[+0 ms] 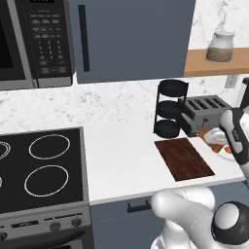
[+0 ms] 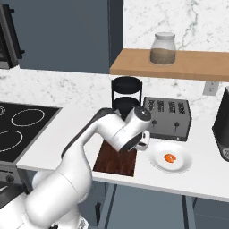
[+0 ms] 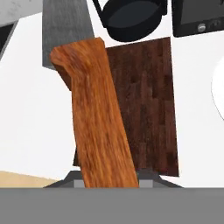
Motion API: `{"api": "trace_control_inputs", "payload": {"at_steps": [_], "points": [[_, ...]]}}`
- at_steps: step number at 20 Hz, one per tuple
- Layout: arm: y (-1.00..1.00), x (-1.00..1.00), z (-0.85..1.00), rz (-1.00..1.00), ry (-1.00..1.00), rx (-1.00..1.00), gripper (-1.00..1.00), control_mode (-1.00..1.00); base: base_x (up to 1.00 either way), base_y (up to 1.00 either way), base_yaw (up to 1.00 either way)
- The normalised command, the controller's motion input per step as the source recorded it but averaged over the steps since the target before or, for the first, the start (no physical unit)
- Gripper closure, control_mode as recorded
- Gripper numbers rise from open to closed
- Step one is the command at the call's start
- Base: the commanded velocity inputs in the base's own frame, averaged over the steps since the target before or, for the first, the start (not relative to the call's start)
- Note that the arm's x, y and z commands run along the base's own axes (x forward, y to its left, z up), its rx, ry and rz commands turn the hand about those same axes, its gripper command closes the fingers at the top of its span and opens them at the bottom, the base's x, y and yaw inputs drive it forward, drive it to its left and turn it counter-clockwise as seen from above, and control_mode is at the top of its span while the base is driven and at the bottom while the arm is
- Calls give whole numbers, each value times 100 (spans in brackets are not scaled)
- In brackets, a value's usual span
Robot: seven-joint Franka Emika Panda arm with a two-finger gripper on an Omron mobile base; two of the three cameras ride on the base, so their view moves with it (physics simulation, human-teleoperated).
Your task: Pick up the knife from the drawer and place it on the cutting board. Then place the meat from the plate to the cutting board.
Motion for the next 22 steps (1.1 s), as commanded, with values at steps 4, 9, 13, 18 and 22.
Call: {"api": "trace_control_inputs", "payload": {"at_steps": [4, 9, 13, 18, 22], "points": [[44, -7, -4, -6, 14, 8, 100, -100, 0, 0, 0], [31, 38, -12, 2, 25, 2, 100, -100, 0, 0, 0], [49, 21, -18, 1, 30, -4, 100, -100, 0, 0, 0], [10, 3, -24, -5, 9, -1, 100, -100, 0, 0, 0], [0, 0, -34, -5, 0, 0, 100, -100, 0, 0, 0]]}}
